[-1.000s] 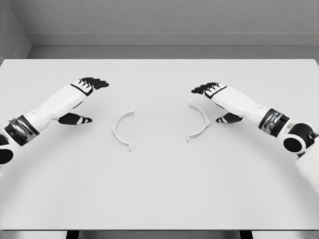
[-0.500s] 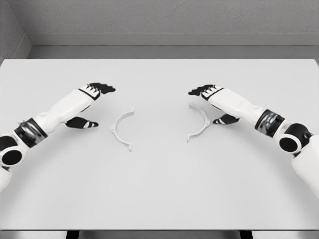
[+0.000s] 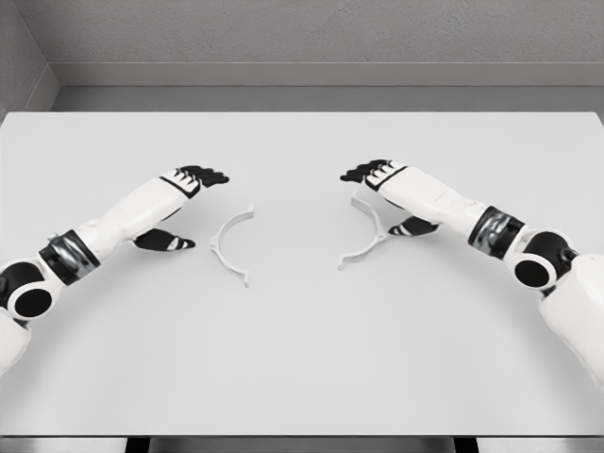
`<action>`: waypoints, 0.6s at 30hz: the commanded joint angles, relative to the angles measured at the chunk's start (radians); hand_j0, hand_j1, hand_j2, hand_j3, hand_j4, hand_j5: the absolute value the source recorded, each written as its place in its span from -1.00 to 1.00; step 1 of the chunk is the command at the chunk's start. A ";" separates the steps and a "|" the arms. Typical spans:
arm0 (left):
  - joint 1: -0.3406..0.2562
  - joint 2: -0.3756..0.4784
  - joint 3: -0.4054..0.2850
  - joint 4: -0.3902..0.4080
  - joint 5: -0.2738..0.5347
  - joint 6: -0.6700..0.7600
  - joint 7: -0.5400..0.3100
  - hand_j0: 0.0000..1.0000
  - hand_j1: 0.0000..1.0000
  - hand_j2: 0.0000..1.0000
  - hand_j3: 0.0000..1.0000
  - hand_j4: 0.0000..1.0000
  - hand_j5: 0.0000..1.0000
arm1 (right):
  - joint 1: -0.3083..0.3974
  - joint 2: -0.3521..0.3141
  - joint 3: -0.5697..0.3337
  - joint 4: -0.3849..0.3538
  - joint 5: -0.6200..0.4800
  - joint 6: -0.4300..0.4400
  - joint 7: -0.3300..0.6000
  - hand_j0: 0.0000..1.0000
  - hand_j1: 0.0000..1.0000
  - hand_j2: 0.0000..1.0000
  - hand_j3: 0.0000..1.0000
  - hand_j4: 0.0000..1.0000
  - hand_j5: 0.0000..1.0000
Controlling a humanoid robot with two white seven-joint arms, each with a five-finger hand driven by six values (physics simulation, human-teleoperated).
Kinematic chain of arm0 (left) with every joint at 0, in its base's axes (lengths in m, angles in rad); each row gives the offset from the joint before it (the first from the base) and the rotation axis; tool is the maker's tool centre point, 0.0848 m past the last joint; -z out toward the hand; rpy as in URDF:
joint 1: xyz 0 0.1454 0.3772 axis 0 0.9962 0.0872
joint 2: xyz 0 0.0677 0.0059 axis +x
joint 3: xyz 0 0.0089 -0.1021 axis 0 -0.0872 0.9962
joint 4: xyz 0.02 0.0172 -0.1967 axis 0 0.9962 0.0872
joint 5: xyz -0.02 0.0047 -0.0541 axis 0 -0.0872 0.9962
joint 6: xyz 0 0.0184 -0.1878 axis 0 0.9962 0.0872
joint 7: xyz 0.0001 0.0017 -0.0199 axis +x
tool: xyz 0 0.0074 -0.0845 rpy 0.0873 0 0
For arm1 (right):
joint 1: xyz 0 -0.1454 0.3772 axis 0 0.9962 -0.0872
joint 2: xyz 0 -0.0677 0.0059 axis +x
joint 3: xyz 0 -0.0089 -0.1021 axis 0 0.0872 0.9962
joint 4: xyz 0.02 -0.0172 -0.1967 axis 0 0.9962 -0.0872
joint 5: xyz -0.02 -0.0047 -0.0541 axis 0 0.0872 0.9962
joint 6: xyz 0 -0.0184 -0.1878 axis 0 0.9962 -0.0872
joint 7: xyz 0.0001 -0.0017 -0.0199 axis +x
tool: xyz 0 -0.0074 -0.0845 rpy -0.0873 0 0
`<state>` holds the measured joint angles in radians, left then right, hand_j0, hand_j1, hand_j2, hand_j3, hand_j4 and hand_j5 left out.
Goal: Assemble PVC drainage pipe clamps
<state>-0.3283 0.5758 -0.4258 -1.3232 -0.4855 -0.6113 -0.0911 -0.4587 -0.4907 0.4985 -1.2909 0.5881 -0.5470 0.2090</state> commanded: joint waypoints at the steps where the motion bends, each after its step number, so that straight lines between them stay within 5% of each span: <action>1: 0.002 -0.004 -0.004 0.004 0.007 0.000 0.001 1.00 1.00 1.00 1.00 1.00 1.00 | 0.000 0.009 0.009 -0.005 -0.005 0.007 0.000 1.00 1.00 1.00 1.00 1.00 1.00; 18: -0.002 -0.036 -0.010 0.032 0.007 0.000 0.001 1.00 1.00 1.00 1.00 1.00 1.00 | -0.061 0.046 0.040 0.028 0.009 0.044 0.000 1.00 1.00 1.00 1.00 1.00 1.00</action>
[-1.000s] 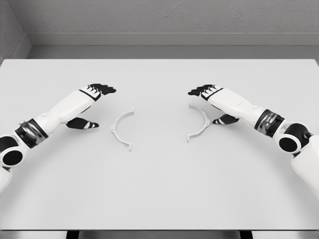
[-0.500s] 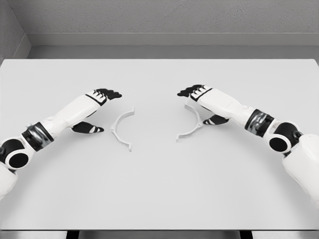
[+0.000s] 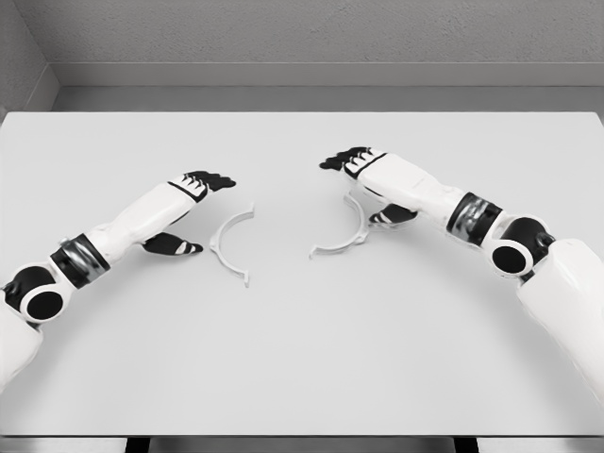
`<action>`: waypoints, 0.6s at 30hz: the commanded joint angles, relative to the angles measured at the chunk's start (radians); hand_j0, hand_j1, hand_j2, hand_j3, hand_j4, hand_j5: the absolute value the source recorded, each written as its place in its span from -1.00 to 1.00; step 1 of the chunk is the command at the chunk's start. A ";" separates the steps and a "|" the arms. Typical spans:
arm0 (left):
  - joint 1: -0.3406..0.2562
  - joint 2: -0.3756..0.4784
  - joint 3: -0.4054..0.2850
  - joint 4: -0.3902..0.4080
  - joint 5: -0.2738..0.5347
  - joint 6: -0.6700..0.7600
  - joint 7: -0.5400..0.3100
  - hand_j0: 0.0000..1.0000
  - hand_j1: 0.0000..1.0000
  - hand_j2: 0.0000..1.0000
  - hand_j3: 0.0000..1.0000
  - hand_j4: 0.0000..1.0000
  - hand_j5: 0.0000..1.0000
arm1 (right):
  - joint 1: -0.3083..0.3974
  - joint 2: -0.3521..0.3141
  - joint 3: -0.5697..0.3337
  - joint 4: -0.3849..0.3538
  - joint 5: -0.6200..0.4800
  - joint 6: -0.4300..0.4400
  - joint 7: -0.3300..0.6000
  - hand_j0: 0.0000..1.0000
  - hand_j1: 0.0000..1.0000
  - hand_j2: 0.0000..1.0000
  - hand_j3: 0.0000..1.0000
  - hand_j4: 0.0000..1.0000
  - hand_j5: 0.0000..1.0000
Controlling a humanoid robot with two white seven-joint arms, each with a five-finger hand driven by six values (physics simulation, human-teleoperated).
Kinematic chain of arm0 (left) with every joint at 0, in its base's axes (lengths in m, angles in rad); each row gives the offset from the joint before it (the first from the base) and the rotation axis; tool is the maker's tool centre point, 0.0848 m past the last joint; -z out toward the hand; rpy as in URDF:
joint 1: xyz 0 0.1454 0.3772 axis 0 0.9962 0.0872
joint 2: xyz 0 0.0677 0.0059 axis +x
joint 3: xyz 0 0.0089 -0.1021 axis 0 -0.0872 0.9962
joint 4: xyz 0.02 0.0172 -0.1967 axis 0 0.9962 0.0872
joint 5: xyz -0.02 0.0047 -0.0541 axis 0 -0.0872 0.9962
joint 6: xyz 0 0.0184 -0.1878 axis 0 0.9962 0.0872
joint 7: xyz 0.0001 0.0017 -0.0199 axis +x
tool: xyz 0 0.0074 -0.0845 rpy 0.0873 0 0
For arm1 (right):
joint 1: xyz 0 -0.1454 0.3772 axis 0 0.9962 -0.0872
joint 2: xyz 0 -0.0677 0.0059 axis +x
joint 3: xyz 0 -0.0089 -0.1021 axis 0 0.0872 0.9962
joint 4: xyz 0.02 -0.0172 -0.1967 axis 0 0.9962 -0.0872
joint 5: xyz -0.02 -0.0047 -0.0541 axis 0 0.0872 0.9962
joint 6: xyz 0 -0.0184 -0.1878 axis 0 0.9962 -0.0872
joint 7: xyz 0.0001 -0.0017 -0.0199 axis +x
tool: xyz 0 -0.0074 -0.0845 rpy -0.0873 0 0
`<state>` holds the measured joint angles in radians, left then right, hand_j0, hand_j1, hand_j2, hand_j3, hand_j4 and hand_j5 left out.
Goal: Assemble PVC drainage pipe clamps
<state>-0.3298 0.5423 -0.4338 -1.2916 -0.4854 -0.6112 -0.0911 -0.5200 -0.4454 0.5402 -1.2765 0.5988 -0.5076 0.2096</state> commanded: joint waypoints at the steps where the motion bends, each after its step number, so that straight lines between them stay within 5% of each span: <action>1: 0.000 -0.002 -0.002 0.000 0.007 0.000 0.001 1.00 1.00 1.00 1.00 1.00 1.00 | 0.000 0.001 -0.002 0.014 -0.002 0.004 -0.001 1.00 1.00 1.00 1.00 1.00 1.00; 6: 0.002 -0.012 -0.003 0.000 0.007 0.000 0.001 1.00 1.00 1.00 1.00 1.00 1.00 | -0.029 0.004 0.003 0.066 -0.002 0.015 -0.001 1.00 1.00 1.00 1.00 1.00 1.00; 18: 0.003 -0.039 -0.011 -0.003 -0.001 0.000 0.001 1.00 1.00 1.00 1.00 1.00 1.00 | -0.035 0.053 0.033 0.063 0.021 0.026 -0.001 1.00 1.00 1.00 1.00 1.00 1.00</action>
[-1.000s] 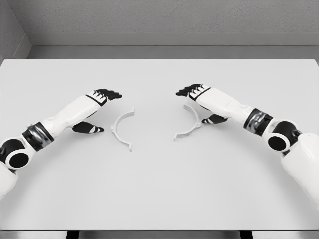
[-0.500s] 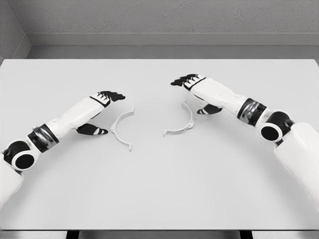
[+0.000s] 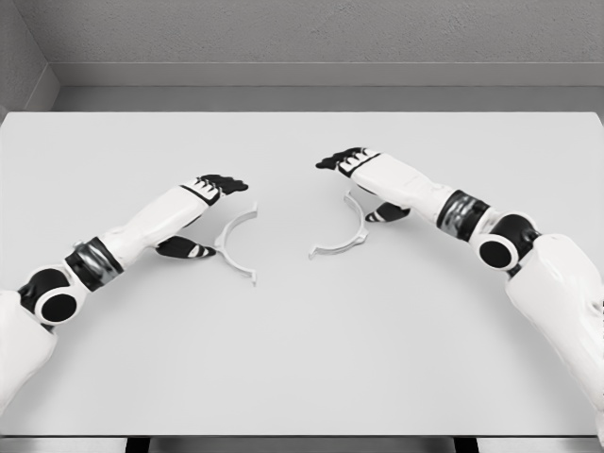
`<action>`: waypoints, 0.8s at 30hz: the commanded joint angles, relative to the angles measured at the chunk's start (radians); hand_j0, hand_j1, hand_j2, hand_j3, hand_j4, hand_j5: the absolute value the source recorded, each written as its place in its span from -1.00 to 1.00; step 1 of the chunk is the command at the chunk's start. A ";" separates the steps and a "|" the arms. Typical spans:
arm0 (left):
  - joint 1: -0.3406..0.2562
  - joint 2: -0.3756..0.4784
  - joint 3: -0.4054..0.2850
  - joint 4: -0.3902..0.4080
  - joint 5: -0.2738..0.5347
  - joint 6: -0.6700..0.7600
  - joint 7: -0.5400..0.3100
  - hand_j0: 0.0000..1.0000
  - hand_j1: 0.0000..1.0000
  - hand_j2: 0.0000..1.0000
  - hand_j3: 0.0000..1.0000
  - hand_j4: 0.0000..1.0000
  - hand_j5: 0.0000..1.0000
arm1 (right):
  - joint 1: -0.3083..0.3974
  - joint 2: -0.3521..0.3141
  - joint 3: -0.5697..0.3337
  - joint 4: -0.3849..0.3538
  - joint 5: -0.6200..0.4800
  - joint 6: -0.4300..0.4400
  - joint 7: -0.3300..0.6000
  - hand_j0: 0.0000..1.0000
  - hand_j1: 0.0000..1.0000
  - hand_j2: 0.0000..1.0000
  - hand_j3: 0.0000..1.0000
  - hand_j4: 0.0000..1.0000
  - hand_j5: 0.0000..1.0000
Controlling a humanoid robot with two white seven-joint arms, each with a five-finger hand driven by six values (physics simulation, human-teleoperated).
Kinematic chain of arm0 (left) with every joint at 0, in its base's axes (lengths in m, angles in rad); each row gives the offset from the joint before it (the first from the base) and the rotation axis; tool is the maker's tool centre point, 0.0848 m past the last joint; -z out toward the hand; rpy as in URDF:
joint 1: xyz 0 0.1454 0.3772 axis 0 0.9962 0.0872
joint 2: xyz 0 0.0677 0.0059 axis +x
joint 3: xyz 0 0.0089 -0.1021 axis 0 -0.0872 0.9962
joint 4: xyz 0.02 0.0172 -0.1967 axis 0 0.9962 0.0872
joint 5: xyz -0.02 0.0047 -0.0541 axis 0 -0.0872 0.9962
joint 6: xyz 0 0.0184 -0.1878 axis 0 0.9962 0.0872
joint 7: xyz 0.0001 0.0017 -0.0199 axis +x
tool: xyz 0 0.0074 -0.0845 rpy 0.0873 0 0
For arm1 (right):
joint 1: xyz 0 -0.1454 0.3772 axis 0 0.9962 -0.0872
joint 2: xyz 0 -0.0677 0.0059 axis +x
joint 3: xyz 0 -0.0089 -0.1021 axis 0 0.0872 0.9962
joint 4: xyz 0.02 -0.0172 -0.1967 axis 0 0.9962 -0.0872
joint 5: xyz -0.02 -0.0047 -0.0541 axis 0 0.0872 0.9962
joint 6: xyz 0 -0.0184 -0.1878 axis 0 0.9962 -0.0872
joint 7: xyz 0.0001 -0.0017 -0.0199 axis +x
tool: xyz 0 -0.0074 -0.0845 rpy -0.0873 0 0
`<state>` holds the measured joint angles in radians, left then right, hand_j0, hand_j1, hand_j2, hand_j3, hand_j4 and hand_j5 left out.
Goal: Assemble PVC drainage pipe clamps
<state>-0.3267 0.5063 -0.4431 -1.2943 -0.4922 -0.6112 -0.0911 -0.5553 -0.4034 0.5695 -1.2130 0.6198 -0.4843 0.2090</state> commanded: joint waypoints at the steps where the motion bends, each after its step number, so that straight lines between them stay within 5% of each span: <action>1: 0.000 -0.005 -0.002 -0.002 0.006 0.000 0.001 1.00 1.00 1.00 1.00 1.00 1.00 | 0.000 0.014 0.006 -0.002 0.002 0.007 0.000 1.00 1.00 1.00 1.00 1.00 1.00; 24: 0.012 -0.043 -0.002 -0.011 -0.002 0.000 0.001 1.00 1.00 1.00 1.00 1.00 1.00 | -0.028 0.092 0.078 -0.011 0.003 0.050 0.001 1.00 1.00 1.00 1.00 1.00 1.00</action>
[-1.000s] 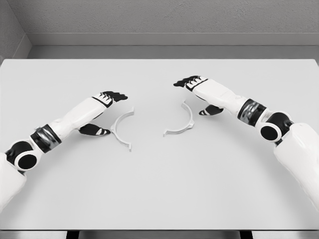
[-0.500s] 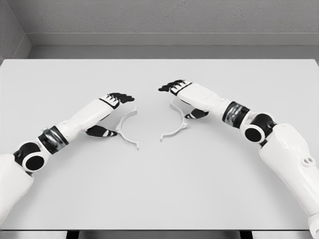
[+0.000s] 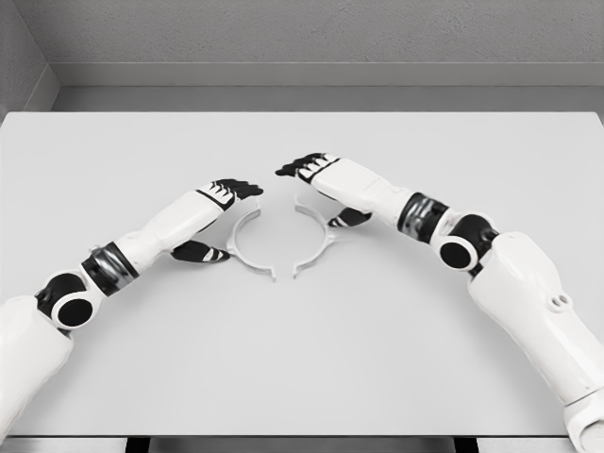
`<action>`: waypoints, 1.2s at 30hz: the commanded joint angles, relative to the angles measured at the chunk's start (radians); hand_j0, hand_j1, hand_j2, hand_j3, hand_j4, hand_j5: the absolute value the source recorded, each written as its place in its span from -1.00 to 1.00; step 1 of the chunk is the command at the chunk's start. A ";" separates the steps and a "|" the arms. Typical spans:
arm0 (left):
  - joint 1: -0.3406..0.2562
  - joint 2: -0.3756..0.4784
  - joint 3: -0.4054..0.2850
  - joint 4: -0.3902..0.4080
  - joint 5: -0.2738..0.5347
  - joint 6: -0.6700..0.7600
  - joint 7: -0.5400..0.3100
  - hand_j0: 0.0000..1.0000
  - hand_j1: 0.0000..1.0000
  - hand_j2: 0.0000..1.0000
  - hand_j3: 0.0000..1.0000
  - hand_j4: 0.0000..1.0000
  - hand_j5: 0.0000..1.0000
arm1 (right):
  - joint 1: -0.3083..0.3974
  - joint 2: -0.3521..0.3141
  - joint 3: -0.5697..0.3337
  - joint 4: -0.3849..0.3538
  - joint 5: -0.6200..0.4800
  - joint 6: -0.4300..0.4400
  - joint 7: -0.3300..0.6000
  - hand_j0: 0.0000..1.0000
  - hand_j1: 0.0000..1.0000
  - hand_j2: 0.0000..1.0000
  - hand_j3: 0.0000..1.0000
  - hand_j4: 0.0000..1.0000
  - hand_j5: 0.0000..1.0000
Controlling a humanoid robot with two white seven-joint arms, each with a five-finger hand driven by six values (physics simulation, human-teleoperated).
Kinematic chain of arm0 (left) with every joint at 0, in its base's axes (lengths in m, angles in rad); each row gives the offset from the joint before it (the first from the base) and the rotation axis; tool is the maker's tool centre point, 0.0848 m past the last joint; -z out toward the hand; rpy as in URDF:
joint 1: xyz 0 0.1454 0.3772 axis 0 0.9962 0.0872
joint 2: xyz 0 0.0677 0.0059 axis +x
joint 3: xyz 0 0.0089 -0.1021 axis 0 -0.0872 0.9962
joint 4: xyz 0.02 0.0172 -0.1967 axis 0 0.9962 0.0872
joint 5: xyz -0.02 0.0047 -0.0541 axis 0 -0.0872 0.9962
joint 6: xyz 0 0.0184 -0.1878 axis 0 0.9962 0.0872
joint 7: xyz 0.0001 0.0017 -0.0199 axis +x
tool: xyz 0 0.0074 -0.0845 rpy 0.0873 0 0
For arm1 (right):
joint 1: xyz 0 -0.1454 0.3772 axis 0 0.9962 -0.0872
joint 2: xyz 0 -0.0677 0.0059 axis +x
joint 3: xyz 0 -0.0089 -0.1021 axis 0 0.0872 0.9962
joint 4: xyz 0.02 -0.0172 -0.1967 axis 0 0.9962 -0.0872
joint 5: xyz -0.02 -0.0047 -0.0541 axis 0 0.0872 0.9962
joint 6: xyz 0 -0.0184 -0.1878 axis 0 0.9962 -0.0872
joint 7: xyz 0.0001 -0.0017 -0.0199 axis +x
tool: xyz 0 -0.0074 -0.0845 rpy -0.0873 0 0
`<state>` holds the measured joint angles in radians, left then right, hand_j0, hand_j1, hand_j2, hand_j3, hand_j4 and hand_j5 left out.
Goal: Assemble PVC drainage pipe clamps
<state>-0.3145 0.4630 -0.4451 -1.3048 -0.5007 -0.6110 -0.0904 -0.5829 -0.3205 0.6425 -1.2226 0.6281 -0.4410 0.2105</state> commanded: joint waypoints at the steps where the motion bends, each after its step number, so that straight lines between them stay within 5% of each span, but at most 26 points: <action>1: 0.000 -0.001 0.000 -0.001 0.007 0.000 0.000 1.00 1.00 1.00 1.00 1.00 1.00 | 0.000 0.011 0.008 -0.001 -0.005 0.010 0.000 1.00 1.00 1.00 1.00 1.00 1.00; 10: -0.008 0.011 0.009 0.004 0.008 0.000 0.000 1.00 1.00 1.00 1.00 1.00 1.00 | -0.029 -0.015 -0.014 -0.014 -0.011 0.033 0.007 1.00 1.00 1.00 1.00 1.00 1.00; 12: -0.009 0.020 0.016 0.004 0.013 0.000 0.000 1.00 1.00 1.00 1.00 1.00 1.00 | -0.015 -0.071 -0.110 -0.043 -0.021 0.027 0.007 1.00 1.00 1.00 1.00 1.00 1.00; 14: -0.011 0.023 0.016 0.009 0.013 0.000 0.000 1.00 1.00 1.00 1.00 1.00 1.00 | 0.058 -0.167 -0.214 -0.201 -0.025 0.027 0.009 1.00 1.00 1.00 1.00 1.00 1.00; 16: -0.009 0.023 0.014 0.006 0.013 0.000 0.000 1.00 1.00 1.00 1.00 1.00 1.00 | 0.213 -0.246 -0.454 -0.388 -0.039 0.016 0.009 1.00 1.00 1.00 1.00 1.00 1.00; 18: -0.005 0.023 0.014 0.004 0.016 0.000 0.000 1.00 1.00 1.00 1.00 1.00 1.00 | 0.339 -0.278 -0.639 -0.497 -0.087 -0.030 0.010 1.00 1.00 1.00 1.00 1.00 1.00; 21: -0.014 0.023 0.016 0.012 0.014 0.000 0.000 1.00 1.00 1.00 1.00 1.00 1.00 | 0.445 -0.293 -0.779 -0.509 -0.179 -0.157 0.009 1.00 1.00 1.00 1.00 1.00 1.00; 25: -0.034 0.022 0.012 0.027 0.010 0.000 0.000 1.00 1.00 1.00 1.00 1.00 1.00 | 0.532 -0.285 -0.784 -0.502 -0.179 -0.170 0.010 1.00 1.00 1.00 1.00 1.00 1.00; 29: -0.051 0.006 0.006 0.062 0.007 0.000 0.000 1.00 1.00 1.00 1.00 1.00 1.00 | 0.535 -0.281 -0.782 -0.429 -0.176 -0.170 0.036 1.00 1.00 1.00 1.00 1.00 1.00; 36: -0.077 -0.015 0.002 0.108 0.007 0.000 0.000 1.00 1.00 1.00 1.00 1.00 1.00 | 0.529 -0.278 -0.777 -0.428 -0.176 -0.170 0.036 1.00 1.00 1.00 1.00 1.00 1.00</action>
<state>-0.3912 0.4515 -0.4430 -1.2070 -0.5005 -0.6113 -0.0910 -0.0537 -0.5981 -0.1344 -1.6534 0.4602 -0.6116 0.2463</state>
